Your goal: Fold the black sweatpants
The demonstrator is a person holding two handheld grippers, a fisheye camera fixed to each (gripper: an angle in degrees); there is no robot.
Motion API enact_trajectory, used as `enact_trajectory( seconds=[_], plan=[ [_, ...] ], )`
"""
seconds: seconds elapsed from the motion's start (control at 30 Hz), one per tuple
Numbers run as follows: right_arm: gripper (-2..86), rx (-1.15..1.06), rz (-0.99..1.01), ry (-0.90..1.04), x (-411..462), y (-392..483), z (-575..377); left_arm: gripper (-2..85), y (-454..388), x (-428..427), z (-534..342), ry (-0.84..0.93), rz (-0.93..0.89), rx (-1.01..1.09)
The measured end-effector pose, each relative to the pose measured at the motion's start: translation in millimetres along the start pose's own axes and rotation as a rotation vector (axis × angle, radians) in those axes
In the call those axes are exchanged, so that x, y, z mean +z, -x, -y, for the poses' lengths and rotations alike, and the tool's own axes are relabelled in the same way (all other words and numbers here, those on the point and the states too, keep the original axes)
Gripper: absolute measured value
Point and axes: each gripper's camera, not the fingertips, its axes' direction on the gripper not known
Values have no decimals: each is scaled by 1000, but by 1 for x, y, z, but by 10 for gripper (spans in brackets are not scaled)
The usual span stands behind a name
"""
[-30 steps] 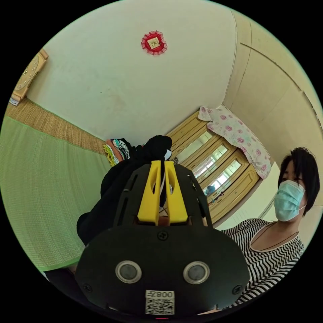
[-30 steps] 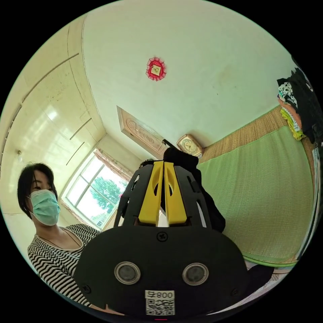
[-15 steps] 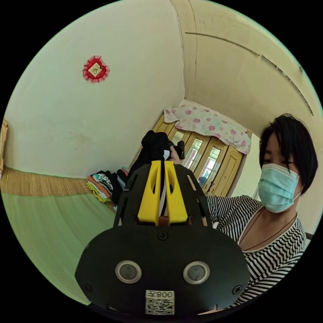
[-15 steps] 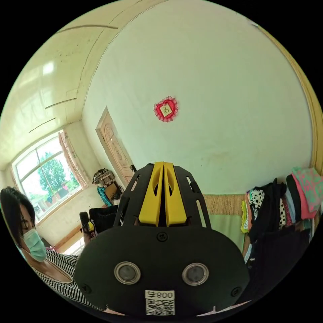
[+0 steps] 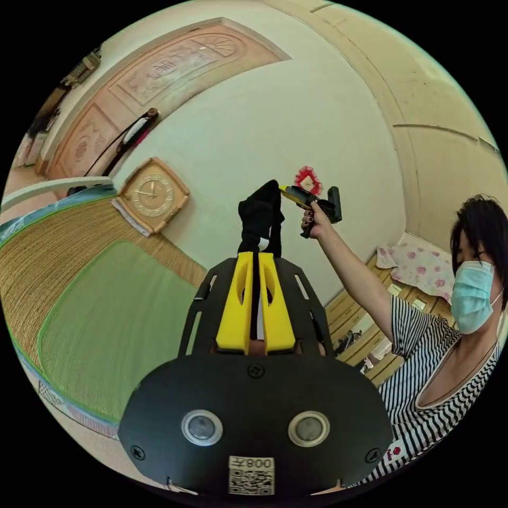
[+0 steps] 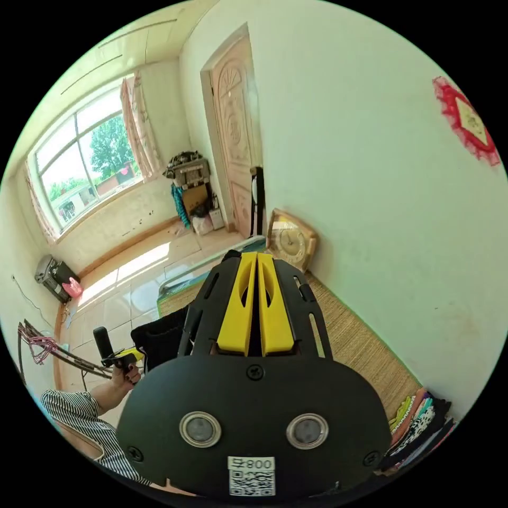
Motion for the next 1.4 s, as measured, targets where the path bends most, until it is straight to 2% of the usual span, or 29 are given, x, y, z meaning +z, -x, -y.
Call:
enact_trajectory(
  seconds=[0.07, 0.13, 0.27, 0.43, 0.6, 0.9, 1.03, 1.13, 1.23, 1.4],
  plan=[
    [-3, 39, 57, 114, 70, -4, 0, 24, 74, -9, -22, 87, 171, -187],
    [-3, 94, 109, 202, 121, -15, -11, 26, 122, -18, -43, 139, 255, -345],
    [4, 188, 165, 312, 172, -52, -71, 28, 167, -38, -80, 126, 297, -489],
    [43, 376, 43, 341, 148, -106, -172, 27, 169, -26, -88, 129, 235, -466],
    [82, 490, -178, 475, 130, -119, -264, 24, 157, 38, -77, 308, 151, -357],
    [82, 169, -386, 693, 205, -82, -295, 12, 118, 195, -72, 546, -53, -251],
    [58, 190, -411, 636, 212, -85, -296, 5, 96, 247, -77, 643, -74, -205],
    [48, 206, -324, 577, 199, -90, -290, 3, 86, 274, -81, 677, -81, -190],
    [47, 253, -143, 446, 162, -106, -274, 2, 78, 297, -85, 700, -82, -179],
    [45, 383, 6, 225, 85, -180, -244, 2, 62, 342, -86, 733, -105, -140]
  ],
)
